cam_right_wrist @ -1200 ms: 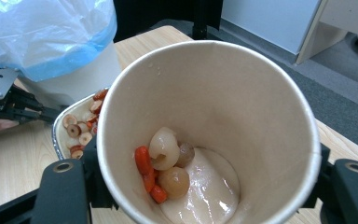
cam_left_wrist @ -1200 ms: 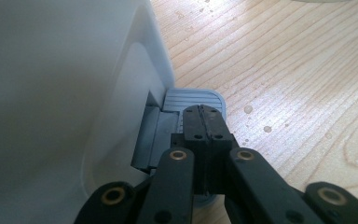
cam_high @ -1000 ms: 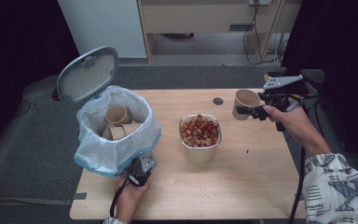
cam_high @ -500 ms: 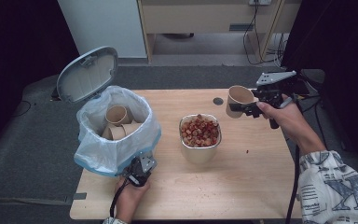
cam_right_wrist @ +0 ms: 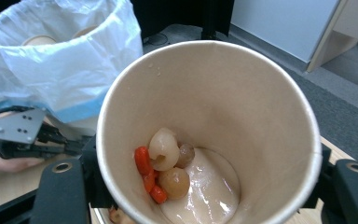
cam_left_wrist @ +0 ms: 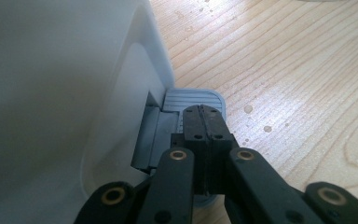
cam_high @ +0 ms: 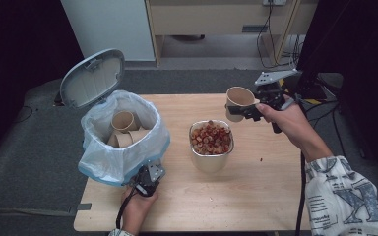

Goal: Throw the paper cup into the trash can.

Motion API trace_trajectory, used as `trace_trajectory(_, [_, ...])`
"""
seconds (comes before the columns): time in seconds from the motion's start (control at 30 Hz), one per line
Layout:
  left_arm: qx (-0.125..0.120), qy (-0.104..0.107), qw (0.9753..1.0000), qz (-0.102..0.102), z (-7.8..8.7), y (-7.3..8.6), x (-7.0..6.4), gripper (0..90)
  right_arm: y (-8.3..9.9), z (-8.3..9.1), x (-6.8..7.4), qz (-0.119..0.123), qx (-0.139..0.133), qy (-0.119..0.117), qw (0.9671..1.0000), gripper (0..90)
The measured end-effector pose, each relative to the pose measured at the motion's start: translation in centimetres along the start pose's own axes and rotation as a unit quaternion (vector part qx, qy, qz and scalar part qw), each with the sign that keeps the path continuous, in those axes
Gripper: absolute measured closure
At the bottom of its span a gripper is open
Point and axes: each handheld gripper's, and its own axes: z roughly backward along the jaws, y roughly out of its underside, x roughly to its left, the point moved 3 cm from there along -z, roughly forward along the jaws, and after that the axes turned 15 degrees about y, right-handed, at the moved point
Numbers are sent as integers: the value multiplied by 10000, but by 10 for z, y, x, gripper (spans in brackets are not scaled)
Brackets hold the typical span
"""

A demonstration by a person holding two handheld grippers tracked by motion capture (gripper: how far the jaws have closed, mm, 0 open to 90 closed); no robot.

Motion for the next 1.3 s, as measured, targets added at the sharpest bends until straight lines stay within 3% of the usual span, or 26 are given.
trace_trajectory(0.87, [10, 12, 10000, -9, 0, 0, 0, 893, -65, -41, 82, 196, 39, -376, 9991, 290])
trace_trajectory(1.3, [9, 9, 10000, -17, 0, 0, 0, 893, -92, -56, 111, 243, -28, -531, 9983, 287])
